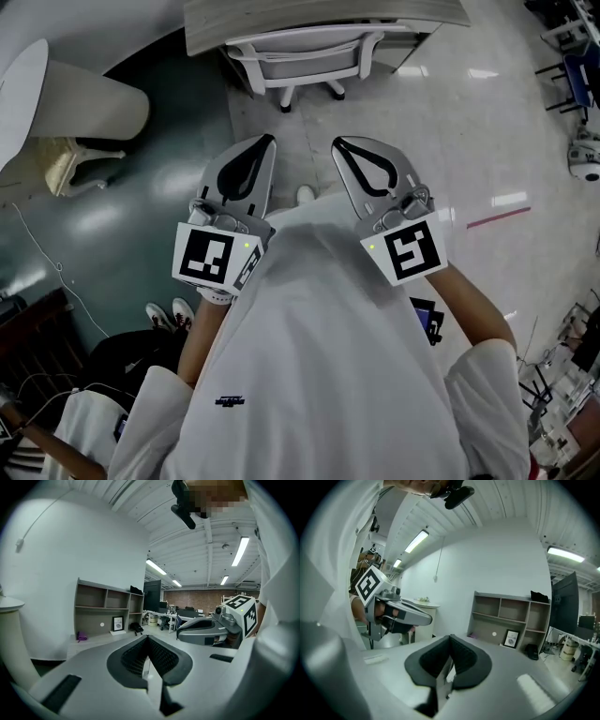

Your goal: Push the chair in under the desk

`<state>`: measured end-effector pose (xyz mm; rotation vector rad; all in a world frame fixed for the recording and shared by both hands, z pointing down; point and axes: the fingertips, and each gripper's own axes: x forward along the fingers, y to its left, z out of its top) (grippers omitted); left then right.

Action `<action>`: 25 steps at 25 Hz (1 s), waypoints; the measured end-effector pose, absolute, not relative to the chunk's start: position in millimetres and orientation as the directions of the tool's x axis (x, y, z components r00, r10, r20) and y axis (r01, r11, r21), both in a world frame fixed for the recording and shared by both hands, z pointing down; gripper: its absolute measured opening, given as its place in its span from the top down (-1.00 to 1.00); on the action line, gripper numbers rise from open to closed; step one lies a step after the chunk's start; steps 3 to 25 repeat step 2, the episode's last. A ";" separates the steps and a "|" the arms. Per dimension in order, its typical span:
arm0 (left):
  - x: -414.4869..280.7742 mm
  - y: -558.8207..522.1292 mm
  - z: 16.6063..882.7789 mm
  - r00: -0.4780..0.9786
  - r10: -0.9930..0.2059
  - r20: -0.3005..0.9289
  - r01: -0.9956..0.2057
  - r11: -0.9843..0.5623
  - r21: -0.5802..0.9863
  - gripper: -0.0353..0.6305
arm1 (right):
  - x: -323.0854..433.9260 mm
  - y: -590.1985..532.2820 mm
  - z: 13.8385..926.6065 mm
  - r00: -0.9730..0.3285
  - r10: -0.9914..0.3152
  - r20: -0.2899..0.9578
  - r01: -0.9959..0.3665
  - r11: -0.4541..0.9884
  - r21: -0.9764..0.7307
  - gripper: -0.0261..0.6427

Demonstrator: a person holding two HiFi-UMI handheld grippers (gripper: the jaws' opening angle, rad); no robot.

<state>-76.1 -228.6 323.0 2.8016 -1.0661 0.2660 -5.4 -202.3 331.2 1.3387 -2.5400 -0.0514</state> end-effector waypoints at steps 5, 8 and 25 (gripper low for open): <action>-73.0 -228.6 322.2 0.737 -0.644 0.206 -0.667 -0.742 0.066 0.87 | -9.0 -203.4 321.7 -0.545 -0.818 0.184 -0.806 0.571 0.155 0.88; -73.0 -228.6 322.2 0.737 -0.644 0.206 -0.667 -0.742 0.066 0.87 | -9.0 -203.4 321.7 -0.545 -0.818 0.184 -0.806 0.571 0.155 0.88; -73.0 -228.6 322.2 0.737 -0.644 0.206 -0.667 -0.742 0.066 0.87 | -9.0 -203.4 321.7 -0.545 -0.818 0.184 -0.806 0.571 0.155 0.88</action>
